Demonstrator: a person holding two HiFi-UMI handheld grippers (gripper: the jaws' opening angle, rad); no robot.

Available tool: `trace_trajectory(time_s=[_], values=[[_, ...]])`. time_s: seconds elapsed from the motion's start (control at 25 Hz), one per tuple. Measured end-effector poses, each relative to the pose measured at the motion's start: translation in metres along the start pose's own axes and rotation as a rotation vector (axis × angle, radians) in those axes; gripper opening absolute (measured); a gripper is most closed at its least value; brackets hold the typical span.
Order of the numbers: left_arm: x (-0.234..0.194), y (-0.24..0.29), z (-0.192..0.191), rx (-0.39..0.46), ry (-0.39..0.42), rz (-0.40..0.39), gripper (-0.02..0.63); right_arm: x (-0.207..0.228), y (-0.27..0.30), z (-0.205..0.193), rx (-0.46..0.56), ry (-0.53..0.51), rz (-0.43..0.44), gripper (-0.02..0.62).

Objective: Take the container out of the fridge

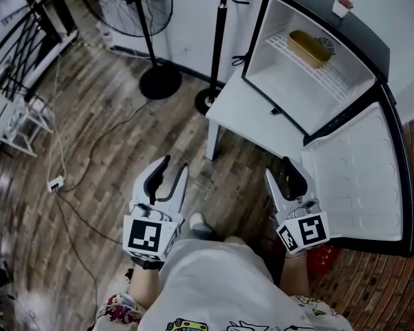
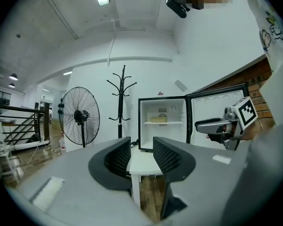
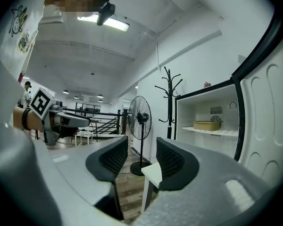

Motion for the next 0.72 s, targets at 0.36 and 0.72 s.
trace_trajectory(time_s=[0.36, 0.72], values=[[-0.037, 0.010, -0.010, -0.007, -0.030, -0.008, 0.153, -0.010, 0.032, -0.009, -0.029, 0.021, -0.030, 0.218], [-0.047, 0.056, -0.021, -0.013, -0.040, -0.050, 0.169, 0.022, 0.063, -0.016, -0.032, 0.027, -0.061, 0.236]])
Point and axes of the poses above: the fingertips, and each gripper's own axes: y forward along the fingers, x to its right, z out of its top, the point moved 2 cm from there along -y, backward along the fingers, and after that the axes turned 4 degrees about x, right-handed, at the moved point
